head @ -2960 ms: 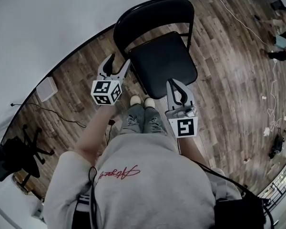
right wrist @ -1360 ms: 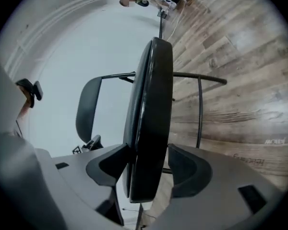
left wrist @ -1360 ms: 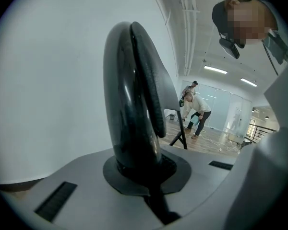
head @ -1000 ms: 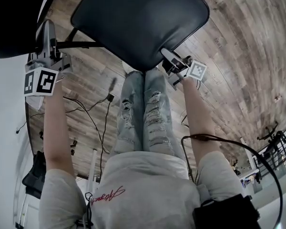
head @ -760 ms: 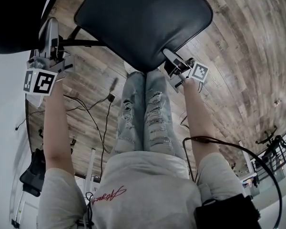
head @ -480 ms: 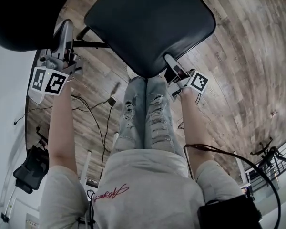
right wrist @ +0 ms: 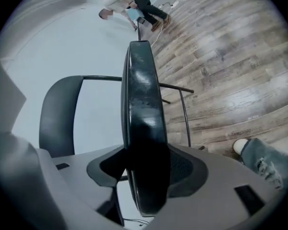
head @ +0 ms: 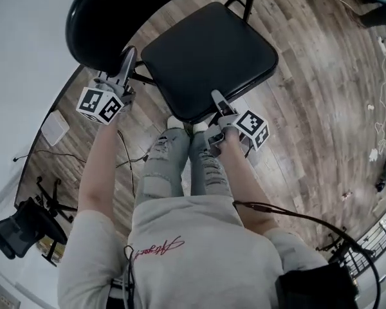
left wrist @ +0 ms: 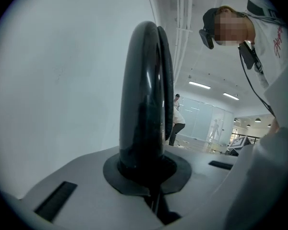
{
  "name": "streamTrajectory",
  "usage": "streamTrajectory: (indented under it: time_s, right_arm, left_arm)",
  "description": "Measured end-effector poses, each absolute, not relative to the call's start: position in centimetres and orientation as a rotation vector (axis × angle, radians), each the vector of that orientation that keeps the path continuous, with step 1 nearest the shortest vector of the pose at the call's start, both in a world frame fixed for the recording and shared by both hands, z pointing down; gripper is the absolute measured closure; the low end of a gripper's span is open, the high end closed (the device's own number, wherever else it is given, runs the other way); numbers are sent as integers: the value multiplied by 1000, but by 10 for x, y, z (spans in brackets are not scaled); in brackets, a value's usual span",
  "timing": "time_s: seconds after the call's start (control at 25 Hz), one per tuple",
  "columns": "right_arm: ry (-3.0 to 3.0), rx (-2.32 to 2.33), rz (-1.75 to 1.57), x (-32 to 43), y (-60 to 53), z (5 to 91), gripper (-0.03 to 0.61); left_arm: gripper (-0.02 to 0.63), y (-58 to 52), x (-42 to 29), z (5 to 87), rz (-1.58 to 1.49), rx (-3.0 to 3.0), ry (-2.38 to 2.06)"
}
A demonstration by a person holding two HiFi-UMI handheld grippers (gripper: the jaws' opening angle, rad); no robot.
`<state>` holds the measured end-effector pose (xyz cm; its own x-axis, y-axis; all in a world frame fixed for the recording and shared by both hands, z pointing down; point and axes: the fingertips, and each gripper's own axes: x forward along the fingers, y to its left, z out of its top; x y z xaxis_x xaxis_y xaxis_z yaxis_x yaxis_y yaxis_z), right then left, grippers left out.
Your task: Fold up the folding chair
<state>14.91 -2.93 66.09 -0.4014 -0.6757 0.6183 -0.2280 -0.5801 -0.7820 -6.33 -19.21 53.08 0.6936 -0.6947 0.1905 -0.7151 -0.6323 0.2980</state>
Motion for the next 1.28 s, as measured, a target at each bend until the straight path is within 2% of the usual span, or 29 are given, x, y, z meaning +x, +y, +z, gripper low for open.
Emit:
streamTrajectory:
  time_s: [0.36, 0.56, 0.96, 1.12, 1.28]
  right_arm:
    - [1161, -1791, -2047, 123, -110, 615, 337]
    - [1092, -1741, -2047, 98, -154, 585, 337]
    - [1364, -1562, -2022, 29, -292, 529, 414]
    - [1448, -1531, -2002, 15, -326, 522, 446]
    - [1465, -1548, -1990, 4, -345, 525, 446]
  left_arm:
    - [598, -247, -81, 518, 54, 2581, -1045]
    - [598, -276, -100, 511, 47, 2587, -967]
    - [598, -348, -135, 495, -56, 2590, -819]
    - [598, -364, -126, 487, -69, 2652, -713]
    - [598, -377, -128, 478, -109, 2693, -628]
